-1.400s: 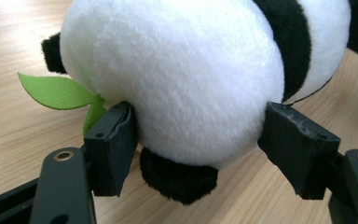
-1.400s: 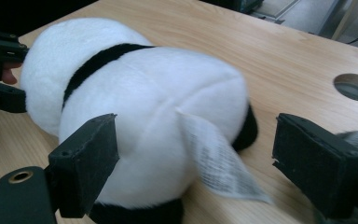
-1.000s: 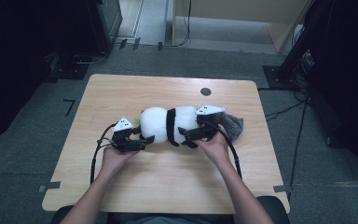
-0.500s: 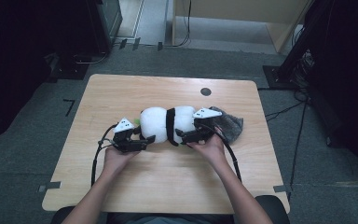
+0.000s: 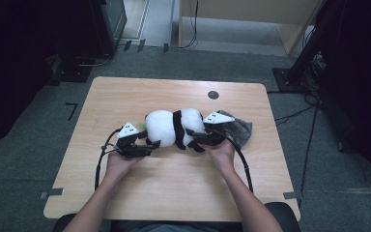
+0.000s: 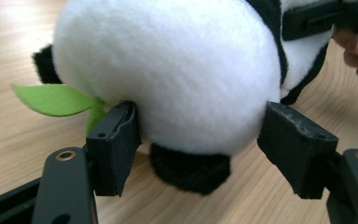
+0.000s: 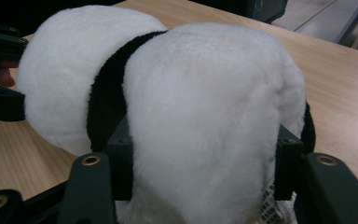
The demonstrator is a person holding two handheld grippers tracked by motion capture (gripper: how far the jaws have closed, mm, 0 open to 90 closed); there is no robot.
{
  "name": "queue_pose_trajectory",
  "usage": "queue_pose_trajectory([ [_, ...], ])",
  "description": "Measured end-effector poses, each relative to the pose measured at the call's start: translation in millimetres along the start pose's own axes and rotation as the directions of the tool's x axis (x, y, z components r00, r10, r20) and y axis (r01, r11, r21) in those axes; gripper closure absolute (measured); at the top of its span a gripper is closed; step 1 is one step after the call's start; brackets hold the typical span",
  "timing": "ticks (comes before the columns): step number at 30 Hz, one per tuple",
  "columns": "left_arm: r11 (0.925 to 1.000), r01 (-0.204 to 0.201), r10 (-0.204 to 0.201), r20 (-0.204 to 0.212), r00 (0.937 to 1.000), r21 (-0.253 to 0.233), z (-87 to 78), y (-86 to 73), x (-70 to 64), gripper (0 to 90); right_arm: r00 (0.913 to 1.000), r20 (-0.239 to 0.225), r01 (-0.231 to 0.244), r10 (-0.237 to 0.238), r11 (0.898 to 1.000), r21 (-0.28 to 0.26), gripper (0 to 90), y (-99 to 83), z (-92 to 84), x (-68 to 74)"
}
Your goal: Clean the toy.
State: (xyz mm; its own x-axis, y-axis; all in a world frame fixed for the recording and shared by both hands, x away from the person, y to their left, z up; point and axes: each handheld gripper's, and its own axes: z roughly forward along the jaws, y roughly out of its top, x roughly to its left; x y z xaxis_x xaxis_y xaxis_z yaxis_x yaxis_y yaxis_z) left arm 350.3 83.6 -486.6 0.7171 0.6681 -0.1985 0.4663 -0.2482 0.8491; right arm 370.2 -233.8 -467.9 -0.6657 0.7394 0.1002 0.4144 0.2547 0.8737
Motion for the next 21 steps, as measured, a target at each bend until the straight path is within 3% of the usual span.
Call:
queue_pose_trajectory([
  [2, 0.9999, -0.004, 0.004, -0.012, 0.9999, 0.01, -4.0, 1.7, 4.8, 28.5, 0.9999, -0.003, -0.01, 0.01, 1.0, -0.013, 46.3, 1.9, -4.2, -4.1],
  [6, 0.9998, 0.012, -0.012, -0.02, 0.9997, -0.017, -13.8, 3.4, 15.5, 28.6, 0.9991, -0.04, -0.013, 0.012, 1.0, -0.026, 48.9, 5.8, -17.6, -18.7],
  [12, 0.999, 0.016, -0.015, 0.026, 0.9995, -0.042, -22.4, 4.0, 22.8, 29.2, 0.9915, -0.126, 0.024, -0.029, 0.999, -0.047, 49.4, 13.0, -40.2, -31.6],
  [14, 0.9987, 0.0, 0.003, 0.045, 0.999, -0.051, -22.7, 4.4, 21.0, 29.4, 0.984, -0.171, 0.045, -0.052, 0.998, -0.045, 49.3, 13.8, -42.7, -31.6],
  [16, 0.998, -0.019, 0.023, 0.08, 0.9965, -0.061, -21.9, 4.7, 18.0, 29.4, 0.9698, -0.234, 0.059, -0.068, 0.997, -0.045, 49.1, 13.6, -43.1, -30.1],
  [18, 0.9964, -0.059, 0.066, 0.127, 0.9897, -0.061, -21.3, 3.6, 14.4, 29.4, 0.9524, -0.291, 0.079, -0.089, 0.996, -0.048, 49.0, 13.4, -42.1, -27.0],
  [21, 0.9927, -0.103, 0.112, 0.157, 0.9812, -0.063, -18.3, -0.7, 13.7, 25.6, 0.9378, -0.326, 0.107, -0.119, 0.993, -0.055, 49.0, 12.4, -42.0, -25.6],
])
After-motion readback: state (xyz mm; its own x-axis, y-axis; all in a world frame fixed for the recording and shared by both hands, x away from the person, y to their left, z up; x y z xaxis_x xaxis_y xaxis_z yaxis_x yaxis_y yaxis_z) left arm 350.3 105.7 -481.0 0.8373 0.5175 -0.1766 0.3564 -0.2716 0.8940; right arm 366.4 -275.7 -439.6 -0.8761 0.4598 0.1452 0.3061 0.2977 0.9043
